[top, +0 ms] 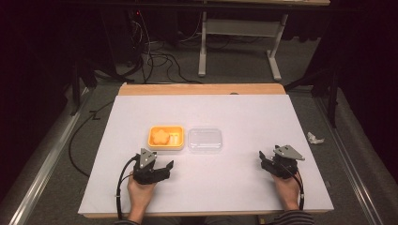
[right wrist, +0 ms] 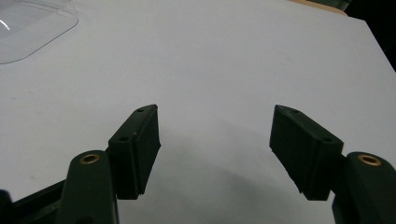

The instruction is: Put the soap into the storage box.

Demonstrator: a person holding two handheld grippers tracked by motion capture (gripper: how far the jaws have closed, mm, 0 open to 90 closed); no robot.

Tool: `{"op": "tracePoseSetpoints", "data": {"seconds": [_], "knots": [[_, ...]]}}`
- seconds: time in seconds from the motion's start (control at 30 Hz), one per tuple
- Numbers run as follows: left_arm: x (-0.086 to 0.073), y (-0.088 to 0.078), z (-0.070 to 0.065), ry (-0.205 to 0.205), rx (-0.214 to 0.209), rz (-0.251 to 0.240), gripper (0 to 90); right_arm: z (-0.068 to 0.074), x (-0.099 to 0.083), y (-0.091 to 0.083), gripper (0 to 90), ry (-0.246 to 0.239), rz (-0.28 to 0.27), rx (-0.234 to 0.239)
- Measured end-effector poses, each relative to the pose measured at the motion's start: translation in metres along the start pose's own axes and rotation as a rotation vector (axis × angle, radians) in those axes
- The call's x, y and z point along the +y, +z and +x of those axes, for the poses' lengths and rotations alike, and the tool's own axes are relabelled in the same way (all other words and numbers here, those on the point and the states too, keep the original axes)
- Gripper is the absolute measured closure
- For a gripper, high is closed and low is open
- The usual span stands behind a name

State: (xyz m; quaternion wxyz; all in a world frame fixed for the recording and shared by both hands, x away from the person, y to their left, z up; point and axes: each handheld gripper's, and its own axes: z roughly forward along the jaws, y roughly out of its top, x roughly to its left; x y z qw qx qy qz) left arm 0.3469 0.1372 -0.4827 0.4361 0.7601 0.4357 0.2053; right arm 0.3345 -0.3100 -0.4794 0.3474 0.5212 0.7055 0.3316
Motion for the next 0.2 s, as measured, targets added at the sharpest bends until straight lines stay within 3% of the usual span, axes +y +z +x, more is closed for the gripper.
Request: {"op": "tracePoseSetpoints", "data": {"seconds": [0.2], "knots": [[-0.0005,0.0001,-0.0006,0.003,0.004,-0.003,23.3,-0.0001,-0.0001,0.0,33.7,-0.002,-0.001,0.001]]}}
